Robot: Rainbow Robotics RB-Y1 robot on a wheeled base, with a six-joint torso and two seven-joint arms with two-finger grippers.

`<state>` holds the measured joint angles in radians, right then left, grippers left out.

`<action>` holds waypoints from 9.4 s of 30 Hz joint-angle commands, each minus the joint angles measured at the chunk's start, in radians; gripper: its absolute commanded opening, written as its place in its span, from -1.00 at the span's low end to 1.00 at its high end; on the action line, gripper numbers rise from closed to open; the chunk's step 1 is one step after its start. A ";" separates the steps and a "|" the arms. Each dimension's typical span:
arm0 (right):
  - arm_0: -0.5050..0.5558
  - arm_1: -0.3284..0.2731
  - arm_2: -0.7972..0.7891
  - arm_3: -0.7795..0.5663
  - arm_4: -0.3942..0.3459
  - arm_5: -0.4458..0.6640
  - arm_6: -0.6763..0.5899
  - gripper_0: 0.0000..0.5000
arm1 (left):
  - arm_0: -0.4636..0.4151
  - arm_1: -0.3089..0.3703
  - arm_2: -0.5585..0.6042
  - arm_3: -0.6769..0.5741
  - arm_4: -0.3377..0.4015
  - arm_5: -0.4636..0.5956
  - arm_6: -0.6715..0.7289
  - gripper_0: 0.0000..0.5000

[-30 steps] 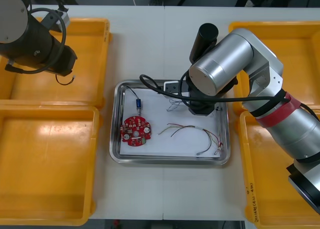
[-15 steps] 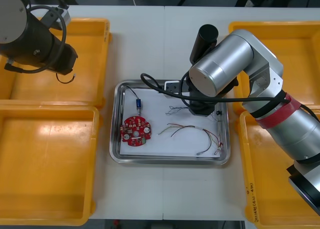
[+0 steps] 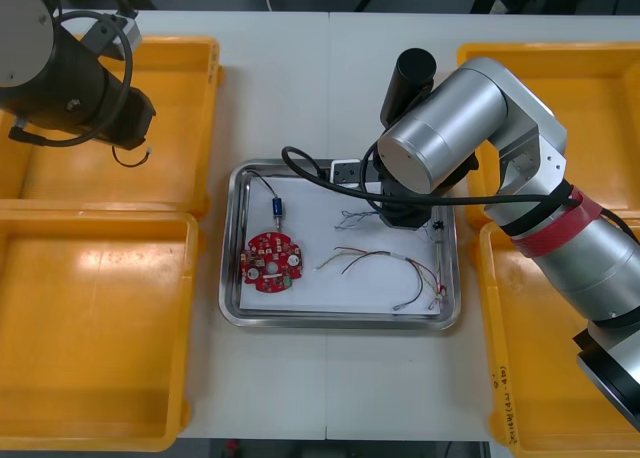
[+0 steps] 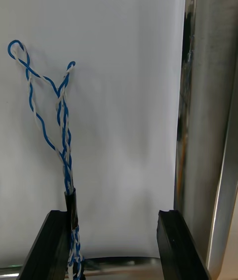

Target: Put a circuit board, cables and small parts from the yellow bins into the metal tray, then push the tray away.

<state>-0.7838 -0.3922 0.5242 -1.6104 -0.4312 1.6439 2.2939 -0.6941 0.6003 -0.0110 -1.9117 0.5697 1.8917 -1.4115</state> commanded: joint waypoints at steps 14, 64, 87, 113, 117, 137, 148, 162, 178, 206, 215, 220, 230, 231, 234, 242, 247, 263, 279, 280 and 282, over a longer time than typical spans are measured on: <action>-0.020 0.021 0.010 -0.036 -0.043 0.051 -0.039 1.00 | 0.010 0.003 0.031 -0.038 0.002 -0.002 0.086 -0.99; 0.032 -0.168 -0.402 -0.376 -0.247 0.276 -0.240 1.00 | -0.031 -0.093 -0.075 -0.052 -0.011 -0.008 0.212 -1.00; 0.325 -0.352 -0.854 -0.503 -0.284 0.276 -0.550 1.00 | -0.094 -0.205 -0.419 0.031 -0.071 -0.183 0.410 -0.99; 0.603 -0.295 -1.067 -0.554 -0.314 0.276 -0.573 1.00 | -0.113 -0.251 -0.595 0.255 -0.133 -0.438 0.517 -0.99; 0.620 -0.275 -1.075 -0.572 -0.297 0.276 -0.576 1.00 | -0.113 -0.251 -0.607 0.276 -0.136 -0.467 0.528 -0.99; 0.693 -0.188 -1.087 -0.637 -0.290 0.276 -0.651 1.00 | -0.111 -0.251 -0.624 0.283 -0.139 -0.482 0.554 0.30; 0.726 -0.160 -1.063 -0.652 -0.282 0.276 -0.814 1.00 | -0.113 -0.241 -0.603 0.243 -0.151 -0.465 0.563 1.00; 0.738 -0.160 -1.049 -0.678 -0.281 0.276 -0.821 1.00 | -0.111 -0.175 -0.429 0.051 -0.057 -0.229 0.551 1.00; 0.736 -0.195 -1.049 -0.688 -0.294 0.276 -0.832 1.00 | -0.045 -0.019 -0.152 -0.164 0.142 0.021 0.525 1.00; 0.637 -0.387 -0.891 -0.709 -0.503 0.276 -0.846 1.00 | 0.318 0.228 0.235 -0.306 0.328 0.028 0.368 1.00; 0.485 -0.399 -0.730 -0.711 -0.569 0.276 -0.838 1.00 | 0.401 0.253 0.284 -0.242 0.295 0.028 0.261 1.00; 0.399 -0.399 -0.593 -0.711 -0.623 0.276 -0.843 1.00 | 0.450 0.253 0.296 -0.230 0.279 0.028 0.197 1.00; 0.241 -0.399 -0.308 -0.711 -0.603 0.276 -0.835 1.00 | 0.519 0.253 0.315 -0.231 0.308 0.028 0.166 1.00; 0.221 -0.398 -0.271 -0.711 -0.597 0.276 -0.834 1.00 | 0.527 0.251 0.321 -0.233 0.312 0.028 0.161 1.00; 0.187 -0.392 -0.220 -0.711 -0.584 0.276 -0.834 1.00 | 0.533 0.251 0.322 -0.234 0.317 0.028 0.152 1.00; 0.034 -0.278 0.071 -0.704 -0.434 0.276 -0.811 1.00 | 0.533 0.249 0.329 -0.242 0.329 0.028 0.144 1.00; -0.014 -0.234 0.189 -0.660 -0.385 0.276 -0.788 1.00 | 0.535 0.248 0.329 -0.242 0.335 0.028 0.146 1.00; -0.052 -0.111 0.431 -0.549 -0.222 0.100 -0.608 1.00 | 0.535 0.248 0.329 -0.242 0.335 0.028 0.146 1.00; -0.051 -0.050 0.565 -0.438 -0.113 0.085 -0.620 1.00 | 0.535 0.248 0.329 -0.242 0.335 0.028 0.146 1.00; -0.051 -0.039 0.570 -0.428 -0.104 0.085 -0.620 1.00 | 0.535 0.248 0.329 -0.242 0.335 0.028 0.146 1.00; -0.048 -0.025 0.574 -0.410 -0.093 0.085 -0.623 1.00 | 0.535 0.248 0.329 -0.242 0.335 0.028 0.146 1.00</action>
<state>-0.8018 -0.4664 1.0756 -2.0355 -0.5446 1.7376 1.6898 -0.1732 0.8099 0.2870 -2.1343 0.8968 1.9136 -1.2434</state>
